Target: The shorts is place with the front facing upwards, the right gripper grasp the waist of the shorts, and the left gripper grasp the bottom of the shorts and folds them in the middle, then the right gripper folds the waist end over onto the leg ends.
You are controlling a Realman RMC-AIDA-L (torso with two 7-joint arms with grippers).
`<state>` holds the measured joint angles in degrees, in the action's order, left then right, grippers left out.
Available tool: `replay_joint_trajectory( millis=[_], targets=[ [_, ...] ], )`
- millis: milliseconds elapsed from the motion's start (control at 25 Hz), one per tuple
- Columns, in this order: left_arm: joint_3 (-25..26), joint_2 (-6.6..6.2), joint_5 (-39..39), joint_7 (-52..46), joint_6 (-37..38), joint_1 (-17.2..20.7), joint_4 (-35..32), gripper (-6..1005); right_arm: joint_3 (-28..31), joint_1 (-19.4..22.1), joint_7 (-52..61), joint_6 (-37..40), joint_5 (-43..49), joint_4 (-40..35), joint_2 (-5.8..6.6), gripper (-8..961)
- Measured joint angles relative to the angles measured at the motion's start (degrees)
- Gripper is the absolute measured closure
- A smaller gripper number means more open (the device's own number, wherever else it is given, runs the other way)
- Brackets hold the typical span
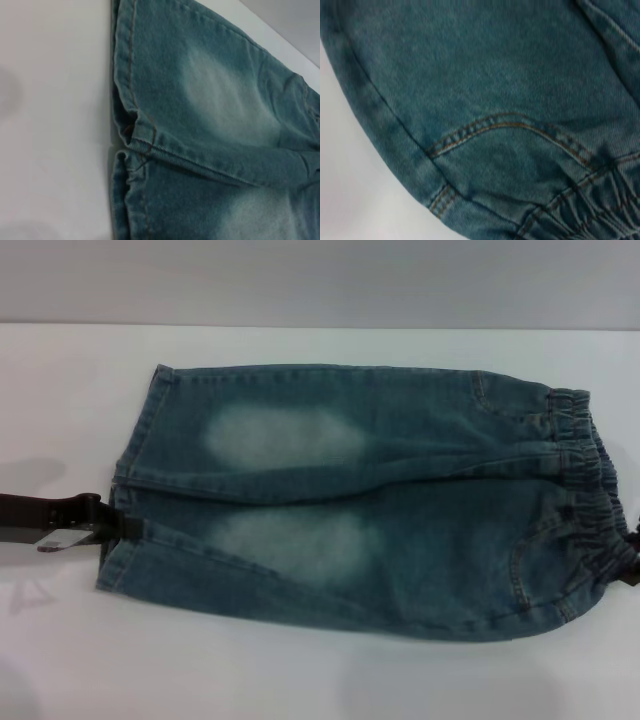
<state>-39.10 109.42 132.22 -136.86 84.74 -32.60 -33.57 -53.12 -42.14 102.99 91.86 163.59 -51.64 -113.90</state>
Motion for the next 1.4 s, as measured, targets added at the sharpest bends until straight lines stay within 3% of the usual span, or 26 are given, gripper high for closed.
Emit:
replay_joint_trajectory(
  millis=[560, 800, 1000, 1200, 1400],
  targets=[
    [-0.07, 0.18, -0.04, 0.67, -0.01, 0.44, 0.0, 942, -0.08, -0.08, -0.81, -0.92, -1.31, -0.97, -1.17, 567],
    [0.0, 0.12, -0.07, 0.82, -0.01, 0.43, 0.0, 941, -0.23, 0.28, -0.87, -2.6, -1.38, -0.77, -1.49, 700],
    [0.04, -0.06, -0.12, 0.84, -0.01, 0.34, 0.0, 940, -0.23, 0.5, -0.87, -2.91, -1.38, -0.62, -1.51, 897],
    [1.22, -0.32, -0.17, 0.94, 0.63, 0.02, -0.24, 939, 0.43, 1.7, -1.01, -2.87, -3.53, -1.48, -1.42, 937],
    [8.4, -1.55, -1.67, 3.71, 6.17, -1.17, 0.79, 938, 5.86, 3.77, -1.09, -0.7, -12.29, -2.57, 0.04, 945]
  ],
)
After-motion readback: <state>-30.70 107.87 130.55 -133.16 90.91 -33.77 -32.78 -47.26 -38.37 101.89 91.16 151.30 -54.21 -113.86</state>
